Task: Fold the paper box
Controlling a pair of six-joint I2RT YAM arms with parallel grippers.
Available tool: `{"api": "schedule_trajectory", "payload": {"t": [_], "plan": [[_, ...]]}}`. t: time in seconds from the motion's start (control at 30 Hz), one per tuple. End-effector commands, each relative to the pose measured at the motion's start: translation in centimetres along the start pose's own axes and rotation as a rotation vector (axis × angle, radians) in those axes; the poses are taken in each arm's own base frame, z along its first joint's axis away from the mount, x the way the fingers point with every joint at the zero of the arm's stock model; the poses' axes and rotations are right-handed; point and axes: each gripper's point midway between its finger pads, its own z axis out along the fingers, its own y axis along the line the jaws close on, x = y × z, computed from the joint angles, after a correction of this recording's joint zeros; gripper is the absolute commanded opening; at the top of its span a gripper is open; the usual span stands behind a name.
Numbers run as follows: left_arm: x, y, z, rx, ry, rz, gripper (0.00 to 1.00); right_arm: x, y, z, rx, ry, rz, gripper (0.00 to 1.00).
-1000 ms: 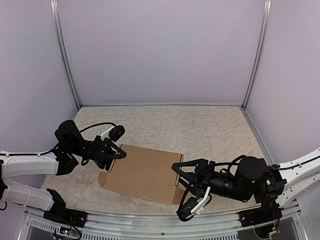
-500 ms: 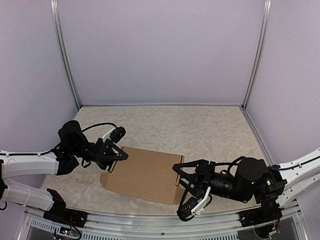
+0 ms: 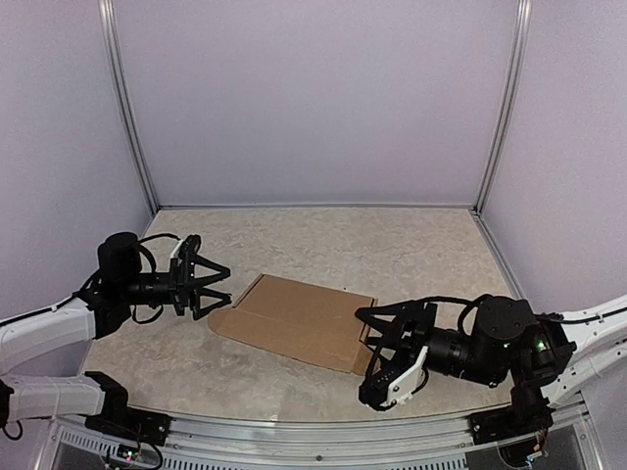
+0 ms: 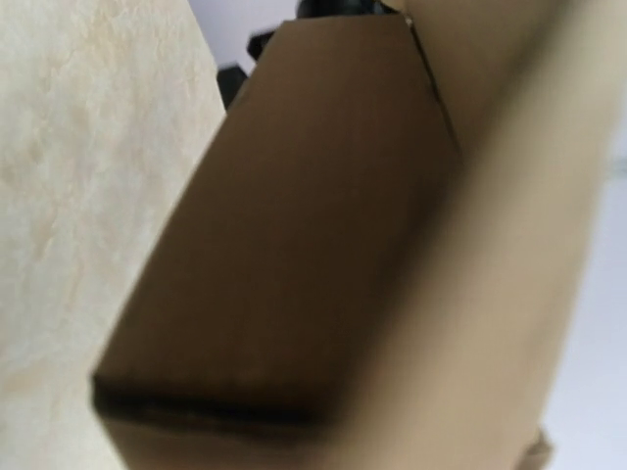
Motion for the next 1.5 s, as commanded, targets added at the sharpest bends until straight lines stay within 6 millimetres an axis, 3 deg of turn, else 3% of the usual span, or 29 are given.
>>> {"api": "schedule_trajectory", "payload": {"t": [0.0, 0.13, 0.43, 0.6, 0.73, 0.97, 1.2, 1.47], "plan": [[-1.2, 2.8, -1.4, -0.118, -0.096, -0.001, 0.99, 2.1, 0.3, 0.1, -0.055, 0.066, 0.225, 0.23], [-2.7, 3.0, -2.4, -0.249, -0.149, 0.087, 0.99, 3.6, 1.1, 0.8, -0.107, 0.093, 0.420, 0.23], [-5.5, -0.9, -4.6, -0.340, -0.291, 0.347, 0.99, 7.3, 2.1, 2.5, -0.207, 0.084, 0.888, 0.21], [-4.8, -2.7, -3.7, -0.331, -0.250, 0.468, 0.99, 7.5, 3.4, 3.1, -0.335, -0.013, 1.082, 0.22], [-4.1, -2.8, -2.7, -0.368, -0.194, 0.543, 0.99, 7.8, 3.7, 3.7, -0.415, -0.099, 1.217, 0.21], [-3.1, -1.9, -1.5, -0.403, -0.135, 0.607, 0.97, 8.0, 6.0, 4.4, -0.555, -0.181, 1.333, 0.20], [-2.0, 0.9, 0.2, -0.458, -0.038, 0.549, 0.79, 8.6, 7.3, 5.6, -0.594, -0.209, 1.397, 0.22], [-0.3, 1.1, 1.6, -0.443, 0.035, 0.556, 0.59, 9.3, 8.9, 6.6, -0.614, -0.196, 1.420, 0.21]]}}
